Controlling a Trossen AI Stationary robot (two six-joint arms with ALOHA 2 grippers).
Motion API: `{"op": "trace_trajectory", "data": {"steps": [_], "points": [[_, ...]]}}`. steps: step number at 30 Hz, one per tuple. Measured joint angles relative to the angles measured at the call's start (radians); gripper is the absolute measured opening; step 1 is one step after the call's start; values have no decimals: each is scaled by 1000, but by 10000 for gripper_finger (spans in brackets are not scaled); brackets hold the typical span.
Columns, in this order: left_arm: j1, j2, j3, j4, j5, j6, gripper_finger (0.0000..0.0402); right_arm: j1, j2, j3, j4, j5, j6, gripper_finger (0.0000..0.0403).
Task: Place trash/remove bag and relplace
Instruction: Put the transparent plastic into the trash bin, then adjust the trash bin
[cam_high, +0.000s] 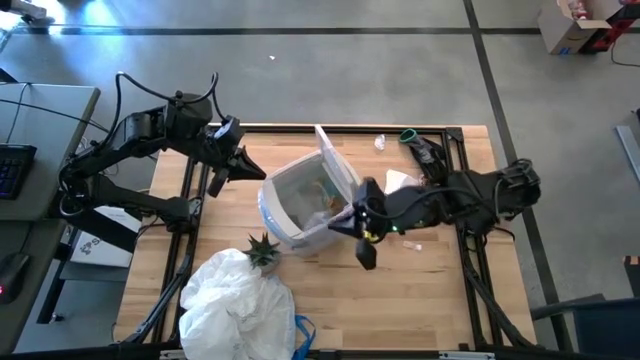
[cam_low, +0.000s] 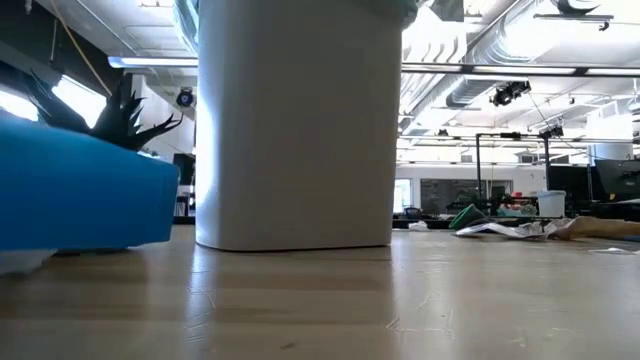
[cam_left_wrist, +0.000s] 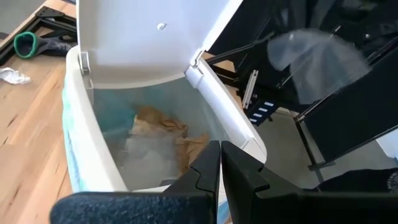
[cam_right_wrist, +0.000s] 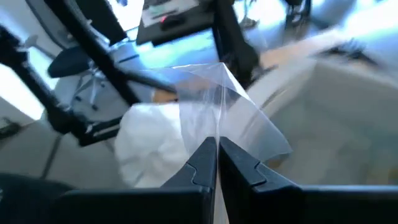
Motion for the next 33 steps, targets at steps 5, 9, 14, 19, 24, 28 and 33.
{"op": "trace_trajectory", "data": {"steps": [5, 9, 14, 19, 24, 28, 33], "points": [[0, 0, 0, 0, 0, 7, 0, -61, 123, 210, -132, 50, -90, 0], [0, 0, 0, 0, 0, 7, 0, -92, 195, 305, -170, 70, -140, 0], [-1, 0, 0, -2, 0, 7, 0, -99, 186, 269, -191, 128, -156, 0], [-2, 0, 0, -6, 0, 6, 0, -99, 183, 281, -312, 231, -124, 4], [-2, 0, 0, -5, 0, 6, 0, -99, 182, 282, -403, 275, -82, 33], [-3, 0, 0, -5, 0, 6, 0, -99, 182, 282, -411, 282, -61, 70], [-3, 0, 0, -4, 0, 6, 0, -101, 182, 282, -416, 309, -61, 107]]}}
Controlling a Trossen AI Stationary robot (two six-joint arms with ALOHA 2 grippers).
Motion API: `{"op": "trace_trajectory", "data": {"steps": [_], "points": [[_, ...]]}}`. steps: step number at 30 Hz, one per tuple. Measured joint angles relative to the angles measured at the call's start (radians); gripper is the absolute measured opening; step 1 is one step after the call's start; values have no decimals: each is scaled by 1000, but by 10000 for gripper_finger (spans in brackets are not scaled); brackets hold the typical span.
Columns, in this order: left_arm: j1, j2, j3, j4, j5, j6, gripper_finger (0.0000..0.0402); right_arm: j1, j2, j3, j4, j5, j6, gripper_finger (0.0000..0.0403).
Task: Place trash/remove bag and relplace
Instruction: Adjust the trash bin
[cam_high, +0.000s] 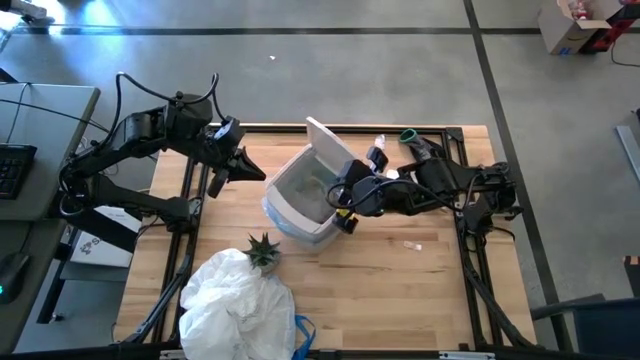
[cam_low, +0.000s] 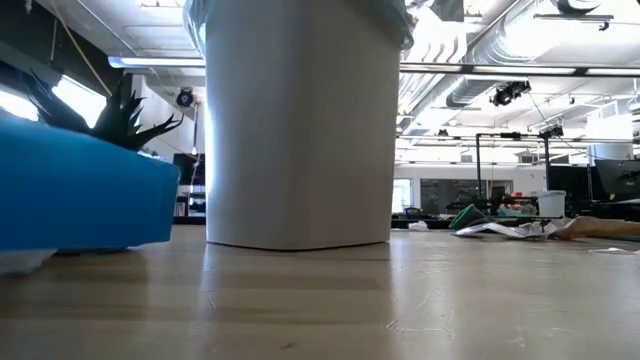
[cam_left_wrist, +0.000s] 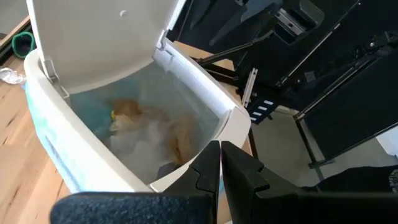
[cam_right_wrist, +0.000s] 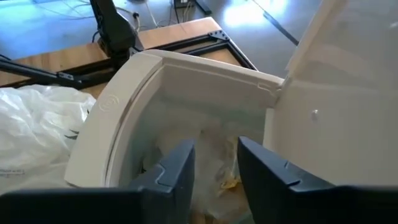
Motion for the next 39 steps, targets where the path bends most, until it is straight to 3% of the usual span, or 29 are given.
{"op": "trace_trajectory", "data": {"steps": [8, 14, 19, 25, 33, 39], "points": [[0, 0, 0, 0, 0, 1, 0, 17, 0, 0, 60, -17, 6, 126], [0, 0, 0, -37, 0, 7, 0, 92, -5, 0, 81, -157, 13, 126], [0, 17, 0, -160, -69, 50, 0, 168, -8, 0, -52, -137, 137, 126], [5, 80, 0, -256, -144, 110, 0, 226, -3, -11, -320, -38, 425, 126], [52, 168, 0, -244, -142, 158, 0, 222, -8, -275, -312, -63, 632, 126], [97, 178, -1, -216, -14, 176, 0, 187, -8, -477, -200, -53, 715, 126]]}}
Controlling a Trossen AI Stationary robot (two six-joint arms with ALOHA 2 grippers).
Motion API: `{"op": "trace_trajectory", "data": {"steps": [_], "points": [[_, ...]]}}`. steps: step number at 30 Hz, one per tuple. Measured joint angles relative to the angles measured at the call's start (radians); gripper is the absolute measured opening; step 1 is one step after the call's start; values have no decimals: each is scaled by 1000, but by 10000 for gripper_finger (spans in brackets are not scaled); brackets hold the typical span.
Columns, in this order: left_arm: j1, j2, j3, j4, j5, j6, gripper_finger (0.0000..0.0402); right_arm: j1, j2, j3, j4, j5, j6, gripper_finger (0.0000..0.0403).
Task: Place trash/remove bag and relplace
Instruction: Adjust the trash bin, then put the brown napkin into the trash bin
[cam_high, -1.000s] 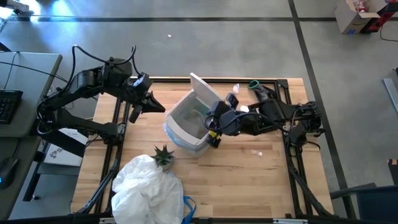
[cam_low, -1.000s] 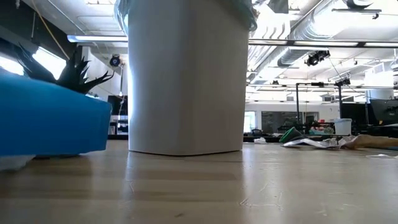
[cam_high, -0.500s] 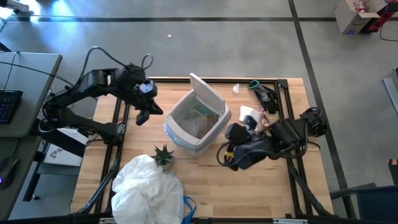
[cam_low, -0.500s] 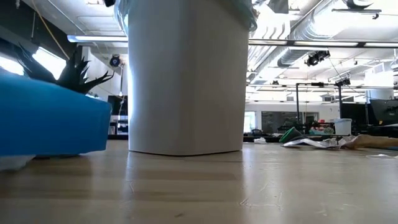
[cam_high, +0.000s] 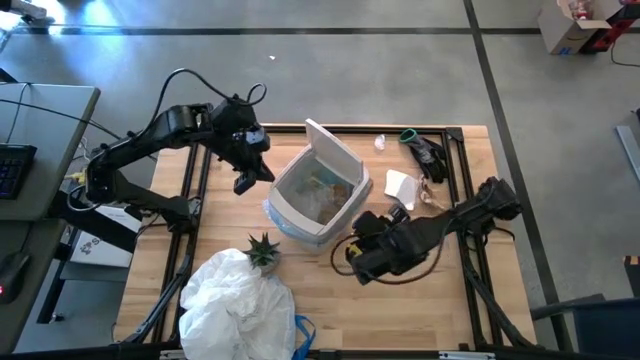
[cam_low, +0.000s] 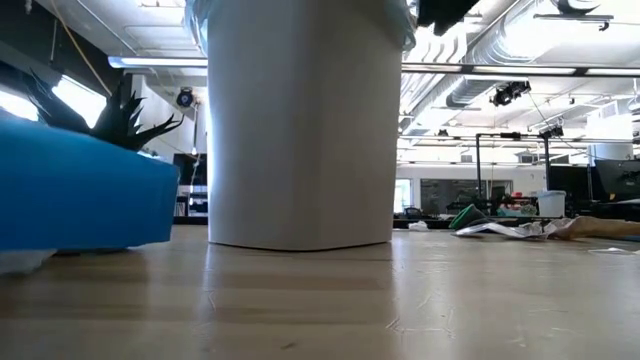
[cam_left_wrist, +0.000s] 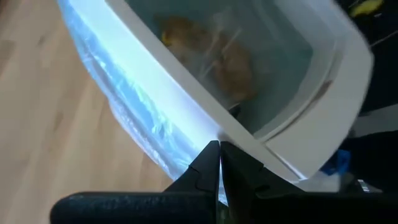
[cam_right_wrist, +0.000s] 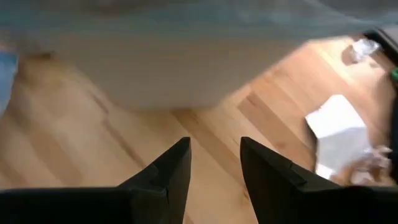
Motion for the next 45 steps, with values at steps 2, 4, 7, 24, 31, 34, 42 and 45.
{"op": "trace_trajectory", "data": {"steps": [2, 4, 7, 24, 31, 34, 42, 45], "points": [[12, 4, 0, -3, 20, 1, 0, -19, 0, -46, 78, 18, -5, 126], [16, 8, 0, -3, 23, 2, 0, -41, 0, -82, 137, 41, -19, 126], [15, 9, 0, -15, 22, 2, 0, -81, 0, -131, 212, 42, -54, 126], [24, -19, 1, -136, -23, 10, 0, -267, -2, -206, 280, 118, -267, 126], [58, -37, 1, -159, -56, 25, 0, -310, -1, -206, 282, 118, -299, 126], [71, -58, 1, -159, -57, 24, 0, -304, -8, -206, 272, 99, -288, 126], [81, -124, 1, -169, -64, -7, 0, -224, -81, -206, 148, 113, -157, 126], [80, -152, 1, -169, -64, -31, 0, -190, -123, -206, 92, 125, -98, 126]]}}
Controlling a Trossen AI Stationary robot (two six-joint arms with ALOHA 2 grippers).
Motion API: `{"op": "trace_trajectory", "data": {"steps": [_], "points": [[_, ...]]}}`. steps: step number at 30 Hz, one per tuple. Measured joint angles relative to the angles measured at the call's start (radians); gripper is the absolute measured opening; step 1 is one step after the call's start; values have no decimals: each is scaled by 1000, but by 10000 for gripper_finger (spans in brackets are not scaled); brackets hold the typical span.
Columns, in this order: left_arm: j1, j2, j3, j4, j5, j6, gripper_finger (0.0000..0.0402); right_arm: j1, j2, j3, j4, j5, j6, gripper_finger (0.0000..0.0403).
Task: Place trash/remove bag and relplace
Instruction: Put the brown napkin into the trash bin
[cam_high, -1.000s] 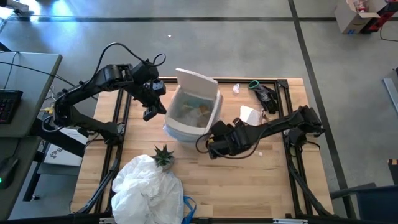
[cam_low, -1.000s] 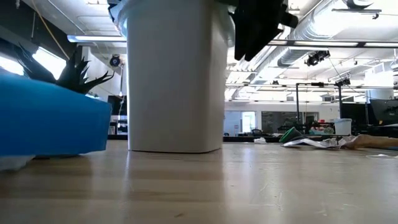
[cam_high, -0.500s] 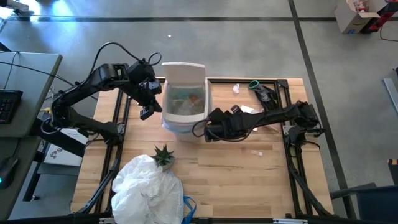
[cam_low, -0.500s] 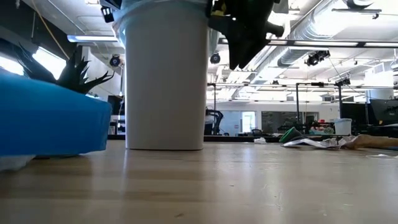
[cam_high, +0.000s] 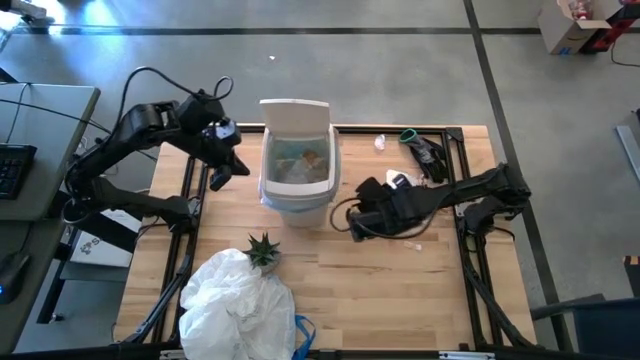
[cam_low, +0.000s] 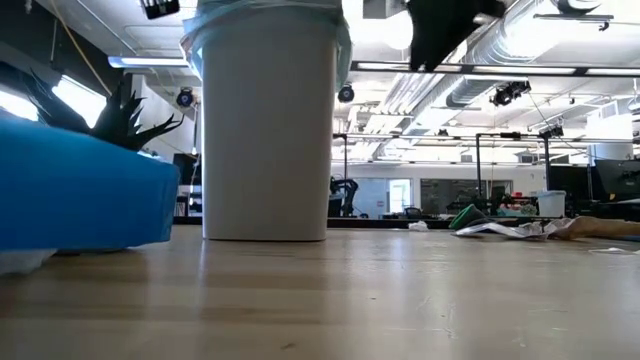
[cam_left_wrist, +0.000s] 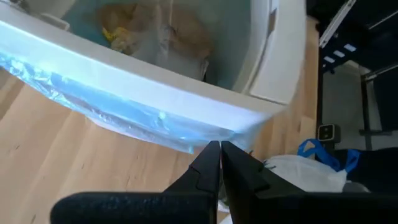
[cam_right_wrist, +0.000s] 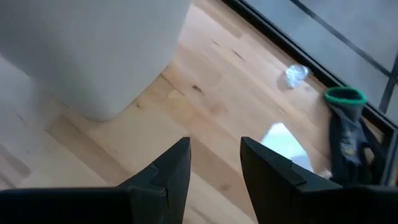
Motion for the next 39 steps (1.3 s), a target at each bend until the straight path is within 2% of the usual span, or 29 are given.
{"op": "trace_trajectory", "data": {"steps": [4, 8, 10, 15, 20, 24, 29, 33, 39], "points": [[-7, -42, 0, 14, 50, -30, 0, 49, -49, 0, -123, -1, 102, 126], [-44, -67, 0, 113, 171, -91, 0, 87, -87, -8, -204, -42, 188, 126], [-72, -67, 0, 190, 217, -125, 0, 98, -112, -41, -188, -85, 196, 126], [-155, -42, 0, 378, 232, -191, 0, 125, -145, -188, -204, -238, 338, 126], [-228, 26, 0, 463, 234, -191, 0, 154, -150, -375, -203, -408, 519, 126], [-265, 106, 0, 462, 234, -141, 0, 148, -152, -497, -205, -413, 617, 126], [-286, 213, 0, 463, 252, -96, 0, 73, -200, -621, -176, -403, 655, 126], [-296, 282, 0, 467, 273, -84, 0, 18, -302, -732, -80, -401, 621, 126], [-303, 318, 0, 507, 320, -100, 0, -70, -515, -870, -139, -393, 542, 126]]}}
